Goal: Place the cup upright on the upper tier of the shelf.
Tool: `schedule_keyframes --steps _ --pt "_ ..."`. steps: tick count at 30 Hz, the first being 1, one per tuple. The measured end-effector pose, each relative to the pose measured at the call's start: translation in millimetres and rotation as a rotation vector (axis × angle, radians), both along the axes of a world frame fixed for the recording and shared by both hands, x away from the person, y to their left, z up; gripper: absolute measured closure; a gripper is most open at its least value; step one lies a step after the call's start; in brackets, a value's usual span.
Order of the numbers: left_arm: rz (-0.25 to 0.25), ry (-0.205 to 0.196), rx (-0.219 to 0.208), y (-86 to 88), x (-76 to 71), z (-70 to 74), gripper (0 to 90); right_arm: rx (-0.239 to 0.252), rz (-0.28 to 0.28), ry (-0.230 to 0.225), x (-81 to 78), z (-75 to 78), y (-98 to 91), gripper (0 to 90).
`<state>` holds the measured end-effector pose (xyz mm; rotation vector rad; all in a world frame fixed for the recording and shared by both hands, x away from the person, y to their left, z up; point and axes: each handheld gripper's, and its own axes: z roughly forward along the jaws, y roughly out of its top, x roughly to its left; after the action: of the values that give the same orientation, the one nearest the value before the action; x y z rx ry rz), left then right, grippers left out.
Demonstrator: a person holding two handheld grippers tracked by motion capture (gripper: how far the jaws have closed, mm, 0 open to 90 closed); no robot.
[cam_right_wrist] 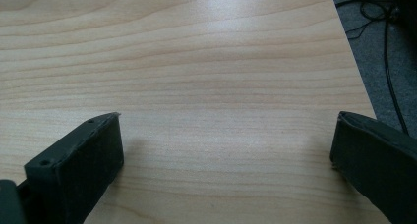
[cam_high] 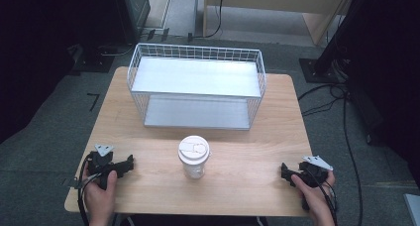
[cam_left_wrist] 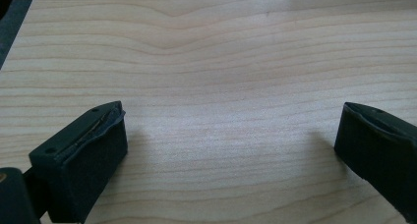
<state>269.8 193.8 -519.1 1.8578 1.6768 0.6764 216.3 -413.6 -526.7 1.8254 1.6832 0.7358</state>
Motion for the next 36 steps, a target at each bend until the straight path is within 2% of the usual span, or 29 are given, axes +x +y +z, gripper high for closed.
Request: schedule_keyframes --steps 6,8,14,15,17,18,19,20,21,26,27,29,30,36 --pt "0.0 0.0 0.0 0.0 0.0 0.0 0.0 -0.004 0.031 0.001 -0.4 0.2 2.5 0.0" --pt "0.0 0.001 0.0 0.0 0.0 0.1 0.0 -0.005 0.038 0.006 -0.8 1.2 8.0 0.0" --pt "-0.001 0.001 0.001 0.1 0.0 0.1 0.0 0.002 0.082 -0.023 -2.3 7.6 27.9 0.0" --pt "0.0 0.001 0.0 0.0 0.1 0.1 0.0 -0.002 0.119 -0.036 -2.9 9.9 37.6 0.0" --pt "-0.001 0.001 0.001 0.1 0.0 0.1 0.0 0.005 0.134 -0.037 -3.3 11.8 44.3 0.0" --pt "-0.001 0.001 0.001 0.1 0.0 0.1 0.0 0.001 0.165 -0.044 -3.7 14.4 52.6 0.0" --pt "-0.001 0.001 0.001 0.1 0.0 0.1 0.0 0.001 0.165 -0.044 -3.7 14.4 52.6 0.0" --pt "0.0 0.001 0.0 0.0 0.1 0.1 0.0 0.006 0.2 -0.048 -3.4 18.9 62.4 0.0" --pt "0.0 0.0 0.0 0.0 0.1 0.0 0.0 0.011 0.211 -0.055 -2.9 21.1 66.2 0.0" --pt "0.0 0.001 0.0 0.0 0.0 0.1 0.0 0.014 0.25 -0.071 -2.0 28.2 81.4 0.0" --pt "-0.001 0.001 0.001 0.1 0.0 0.1 0.0 0.022 0.272 -0.078 -2.5 30.7 91.4 0.0" --pt "0.0 0.0 0.0 0.0 0.0 0.0 0.0 0.025 0.279 -0.079 -2.6 31.2 94.7 0.0" --pt "0.0 0.001 0.0 0.0 0.0 0.1 0.0 0.029 0.29 -0.082 -2.8 32.7 103.9 0.0" --pt "0.0 0.001 0.0 0.0 0.0 0.0 0.0 0.054 0.33 -0.098 -3.6 36.7 127.9 0.0"
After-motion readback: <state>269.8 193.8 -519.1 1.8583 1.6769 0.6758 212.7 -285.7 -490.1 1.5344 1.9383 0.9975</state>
